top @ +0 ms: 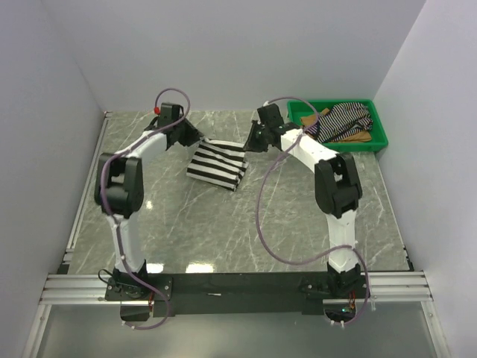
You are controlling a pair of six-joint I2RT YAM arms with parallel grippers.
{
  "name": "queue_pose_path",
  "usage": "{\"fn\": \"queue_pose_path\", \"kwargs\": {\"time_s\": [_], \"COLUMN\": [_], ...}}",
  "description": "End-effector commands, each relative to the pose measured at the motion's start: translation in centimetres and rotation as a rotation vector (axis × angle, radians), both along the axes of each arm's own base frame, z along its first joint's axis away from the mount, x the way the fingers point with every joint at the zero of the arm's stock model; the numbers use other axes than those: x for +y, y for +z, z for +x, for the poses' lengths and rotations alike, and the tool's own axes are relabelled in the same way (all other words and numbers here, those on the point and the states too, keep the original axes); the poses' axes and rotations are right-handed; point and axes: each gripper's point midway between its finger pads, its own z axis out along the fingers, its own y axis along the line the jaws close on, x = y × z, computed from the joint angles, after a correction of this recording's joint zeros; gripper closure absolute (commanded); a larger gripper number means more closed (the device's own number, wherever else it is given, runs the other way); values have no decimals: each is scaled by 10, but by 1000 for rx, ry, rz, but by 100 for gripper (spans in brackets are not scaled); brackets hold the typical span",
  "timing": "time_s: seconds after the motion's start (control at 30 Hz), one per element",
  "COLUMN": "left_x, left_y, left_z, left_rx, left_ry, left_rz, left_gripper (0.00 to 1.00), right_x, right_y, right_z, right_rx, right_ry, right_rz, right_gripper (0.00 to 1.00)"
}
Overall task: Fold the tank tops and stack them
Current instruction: Fold the tank top
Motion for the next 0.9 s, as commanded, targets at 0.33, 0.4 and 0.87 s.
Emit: {"fn": "queue_pose_path", "kwargs": {"time_s": [0.33,0.4,0.87], "left_x": [7,15,-26], "left_y": [58,58,-55], "left_z": [38,19,-68], "left_rx": [-191,-176,61], "left_ry": [-10,32,-98], "left_rz": [-7,18,-23], "left_gripper": [47,52,87], "right_x": [-31,-12,38], "right_y": [30,37,-67], "right_z": [9,-11,-66], "right_rx": [-96,-126,39], "right_ry": [-90,-58,72], "right_rz": [-132,-141,-199], "right_gripper": [49,50,77]}}
